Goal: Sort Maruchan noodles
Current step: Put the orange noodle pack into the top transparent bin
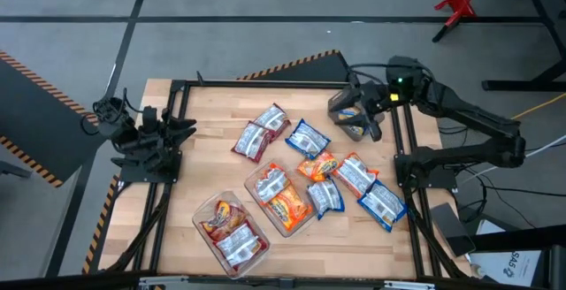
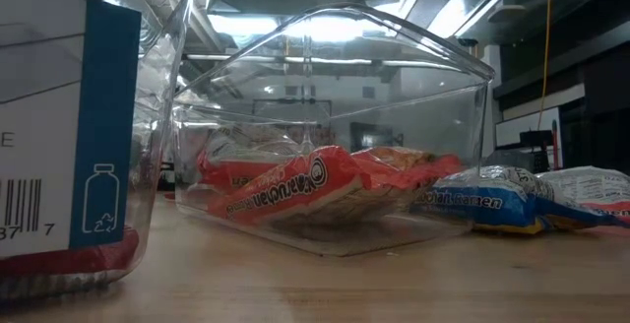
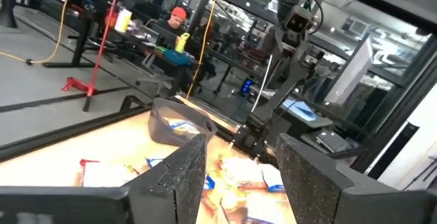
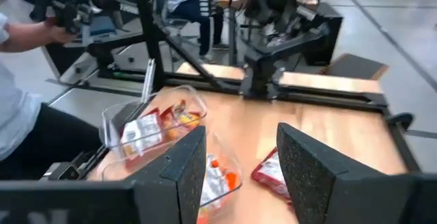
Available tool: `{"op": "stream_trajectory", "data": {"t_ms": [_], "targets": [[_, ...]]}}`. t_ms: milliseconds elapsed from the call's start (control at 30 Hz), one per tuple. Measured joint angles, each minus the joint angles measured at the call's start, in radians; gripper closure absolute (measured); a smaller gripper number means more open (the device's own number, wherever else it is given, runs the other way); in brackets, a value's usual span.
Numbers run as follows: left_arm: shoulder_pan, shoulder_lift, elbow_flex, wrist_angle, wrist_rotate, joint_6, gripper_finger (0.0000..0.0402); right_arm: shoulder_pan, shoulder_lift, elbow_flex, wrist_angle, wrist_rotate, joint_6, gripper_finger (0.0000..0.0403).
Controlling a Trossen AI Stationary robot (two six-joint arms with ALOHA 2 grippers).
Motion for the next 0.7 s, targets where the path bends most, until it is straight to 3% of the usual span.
{"op": "stream_trajectory", "data": {"t_ms": [100,333,467,567,700], "targets": [[0.0,0.0,0.0,-0.009,0.022,-0.002,0.023,-0.001,-0.007,-0.109,0.123,-0.01,0.062,0.0237],[0.0,0.0,-0.014,-0.006,0.043,-0.005,0.023,0.002,-0.017,-0.411,0.62,-0.003,0.338,0.0237],[0.0,0.0,-0.053,-0.004,0.022,-0.028,0.023,0.014,-0.016,-0.523,0.833,0.081,0.435,0.0237],[0.0,0.0,-0.093,-0.009,0.009,-0.072,0.023,0.014,-0.016,-0.534,0.879,0.139,0.502,0.0237],[0.0,0.0,-0.119,-0.006,0.0,-0.108,0.023,0.017,-0.016,-0.495,0.833,0.068,0.539,0.0237]]}}
